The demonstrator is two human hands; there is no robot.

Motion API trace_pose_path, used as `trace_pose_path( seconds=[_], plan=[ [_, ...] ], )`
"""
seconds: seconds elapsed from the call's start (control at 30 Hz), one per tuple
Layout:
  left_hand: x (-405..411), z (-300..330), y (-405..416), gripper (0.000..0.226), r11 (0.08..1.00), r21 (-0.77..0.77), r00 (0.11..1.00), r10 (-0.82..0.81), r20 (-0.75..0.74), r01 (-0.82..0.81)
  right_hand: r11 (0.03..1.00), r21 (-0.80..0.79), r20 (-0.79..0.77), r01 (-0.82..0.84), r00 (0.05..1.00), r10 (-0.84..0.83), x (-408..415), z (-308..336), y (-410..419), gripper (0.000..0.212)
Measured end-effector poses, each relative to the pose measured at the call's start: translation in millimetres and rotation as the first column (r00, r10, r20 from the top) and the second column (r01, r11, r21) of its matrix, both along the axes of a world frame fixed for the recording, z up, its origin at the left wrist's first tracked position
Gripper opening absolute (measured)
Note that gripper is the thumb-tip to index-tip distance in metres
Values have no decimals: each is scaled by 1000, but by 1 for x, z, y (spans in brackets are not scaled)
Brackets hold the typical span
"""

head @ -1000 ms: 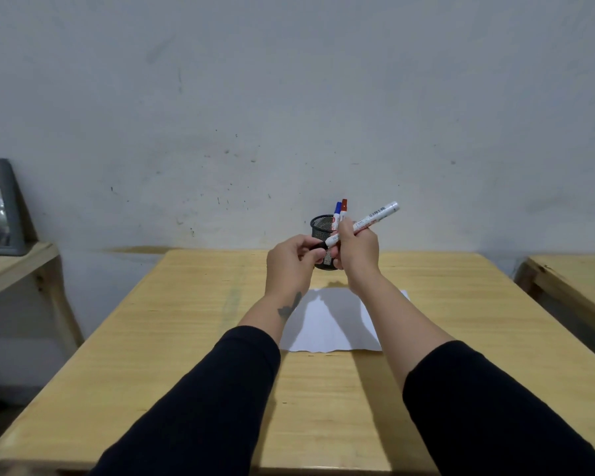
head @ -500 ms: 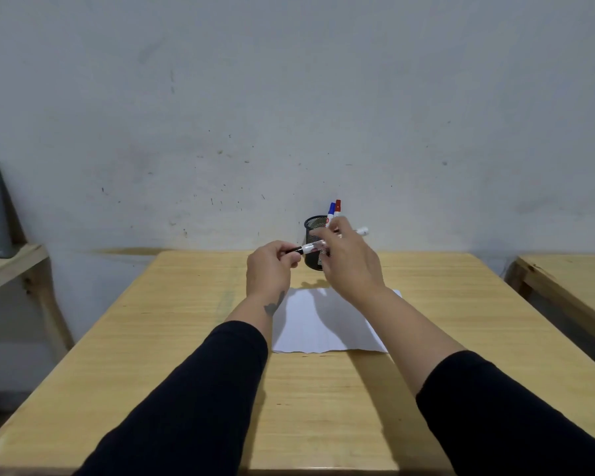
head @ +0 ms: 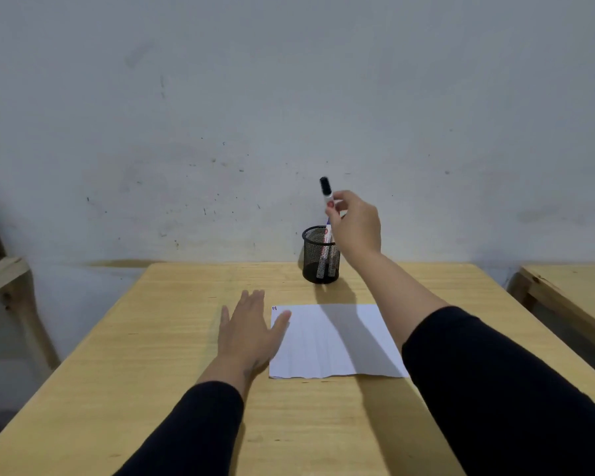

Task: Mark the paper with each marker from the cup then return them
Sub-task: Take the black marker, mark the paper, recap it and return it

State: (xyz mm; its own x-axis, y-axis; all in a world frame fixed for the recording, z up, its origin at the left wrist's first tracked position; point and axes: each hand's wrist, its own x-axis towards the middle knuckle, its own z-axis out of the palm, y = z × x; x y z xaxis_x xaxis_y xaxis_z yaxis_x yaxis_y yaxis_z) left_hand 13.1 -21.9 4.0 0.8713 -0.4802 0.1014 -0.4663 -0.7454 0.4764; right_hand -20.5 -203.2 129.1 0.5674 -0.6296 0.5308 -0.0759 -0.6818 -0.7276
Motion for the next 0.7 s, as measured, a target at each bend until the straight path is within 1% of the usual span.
trace_pose_path(
  seconds=[0.07, 0.1, 0.17, 0.3, 0.37, 0.43, 0.5, 0.57, 0.63, 0.7],
  plan=[
    [3, -14, 6, 83, 992, 123, 1000, -16, 23, 13, 990, 140, 50, -13, 999, 6, 15, 6, -8, 18],
    [5, -19, 8, 85, 987, 163, 1000, -18, 26, 13, 985, 172, 55, -13, 998, 4, 22, 6, -12, 18],
    [7, -20, 8, 86, 983, 181, 1000, -13, 26, 8, 981, 194, 35, -1, 999, -6, 35, 2, -18, 20],
    [7, -19, 5, 86, 986, 169, 998, 5, 55, -15, 974, 225, -26, 38, 999, -33, 56, -16, -28, 21],
    [9, -20, 5, 87, 985, 171, 998, 14, 62, -25, 984, 142, -171, 106, 982, -81, 65, -26, -32, 23],
    [10, -21, 4, 86, 985, 172, 998, 13, 57, -23, 987, 17, -332, 160, 932, -146, 73, -36, -35, 23],
    [9, -20, 3, 86, 983, 182, 998, 17, 57, -27, 981, -52, -447, 186, 874, -190, 81, -44, -36, 23],
    [9, -20, 3, 86, 984, 178, 998, 17, 54, -26, 968, -111, -503, 225, 827, -250, 87, -47, -36, 26],
    [9, -20, 4, 86, 986, 167, 998, 17, 53, -26, 954, -154, -527, 257, 796, -299, 90, -46, -35, 30],
    [10, -19, 4, 86, 984, 178, 999, 19, 49, -27, 946, -183, -535, 266, 781, -323, 92, -45, -33, 28]
  ],
)
